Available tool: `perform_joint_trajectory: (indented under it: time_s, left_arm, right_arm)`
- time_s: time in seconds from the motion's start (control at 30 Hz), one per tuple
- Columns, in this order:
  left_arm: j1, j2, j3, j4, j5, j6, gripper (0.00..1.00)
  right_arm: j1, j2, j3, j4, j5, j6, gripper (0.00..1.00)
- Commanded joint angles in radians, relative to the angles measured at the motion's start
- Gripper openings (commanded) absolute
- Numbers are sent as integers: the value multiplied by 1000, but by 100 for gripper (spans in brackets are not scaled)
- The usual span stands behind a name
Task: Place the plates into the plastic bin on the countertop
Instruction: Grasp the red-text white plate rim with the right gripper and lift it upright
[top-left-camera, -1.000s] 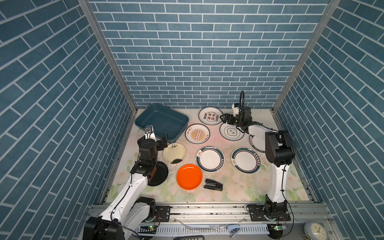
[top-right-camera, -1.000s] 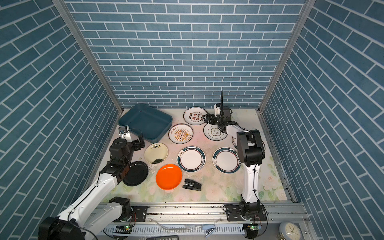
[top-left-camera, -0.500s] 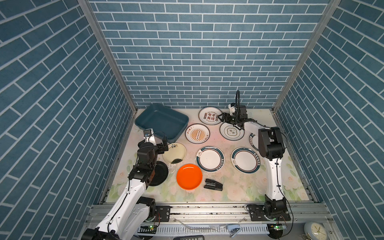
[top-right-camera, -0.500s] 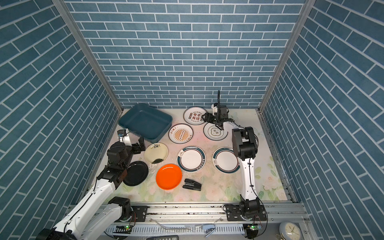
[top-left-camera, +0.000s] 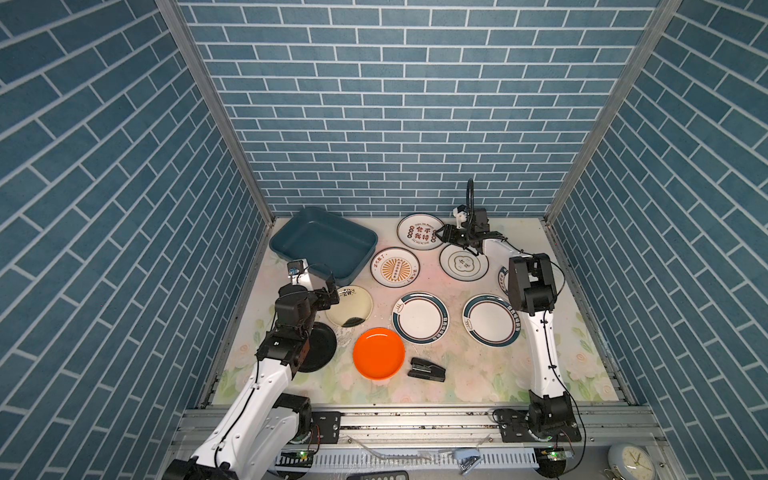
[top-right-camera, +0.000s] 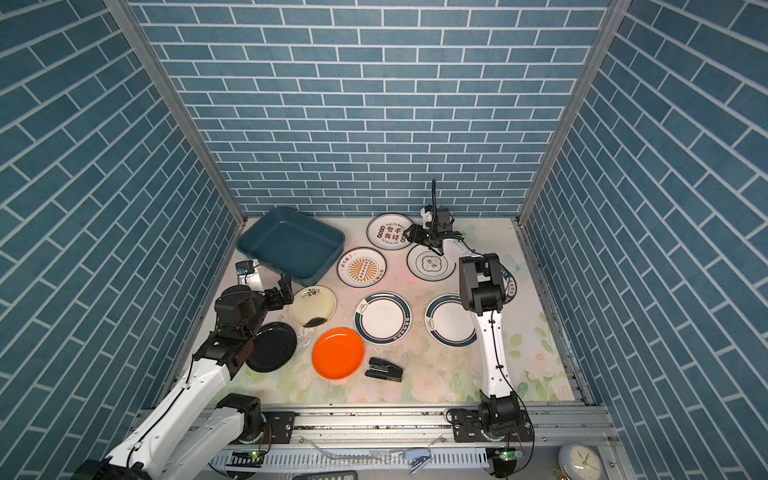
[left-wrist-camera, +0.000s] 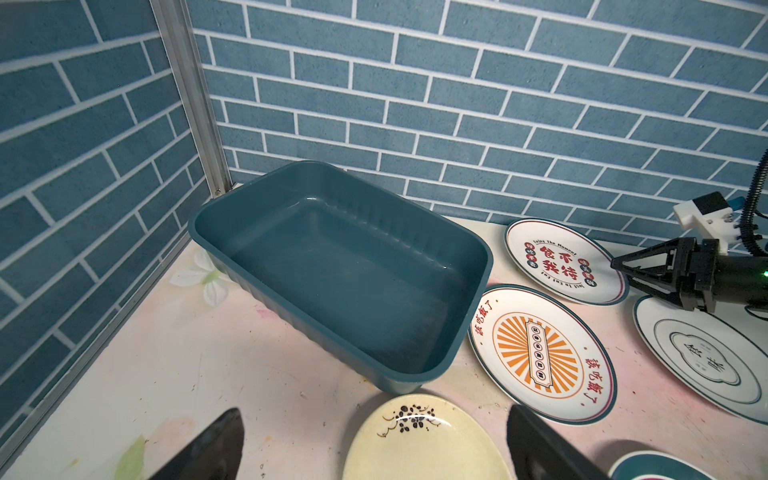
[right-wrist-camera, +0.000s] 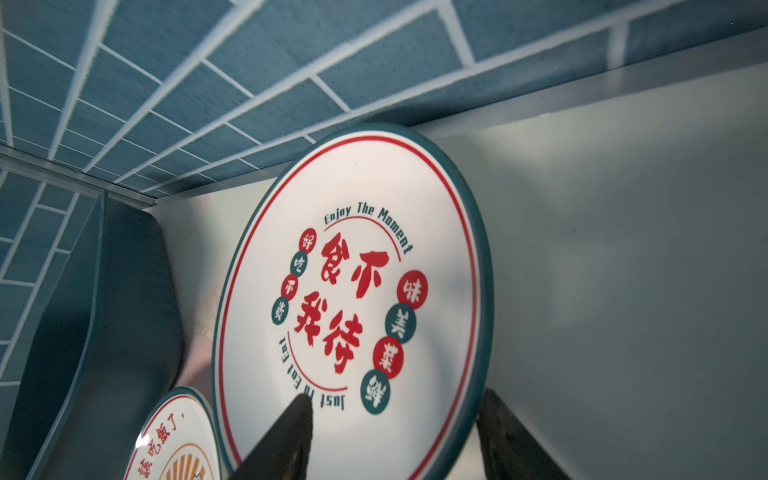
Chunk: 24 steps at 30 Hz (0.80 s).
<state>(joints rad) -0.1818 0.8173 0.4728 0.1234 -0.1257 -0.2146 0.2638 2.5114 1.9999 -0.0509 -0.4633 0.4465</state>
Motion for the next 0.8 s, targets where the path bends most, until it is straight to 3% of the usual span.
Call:
perform_joint_trajectory:
  time_s: [0.0,0.3,0.53,0.67,0.77]
  left_arm:
    - [-1,-12,30,-18,2,-8,100]
    - [-1,-15,29,-14,-5,-12,100]
    - [-1,-9,30,-14,-12,-11,100]
    - [-1,-4,30,-16,-16,-11,99]
    - [-1,-6,32,-19,-12,-12,100]
  right_arm:
    - [5,40,47,-62,13,1,63]
    - [4,83,110,-86,2,36,57]
    - [3,107,130,-85,-4,85,44]
    - [0,113,132,-84,-5,101,42]
    - [0,111,126,-84,-10,104,29]
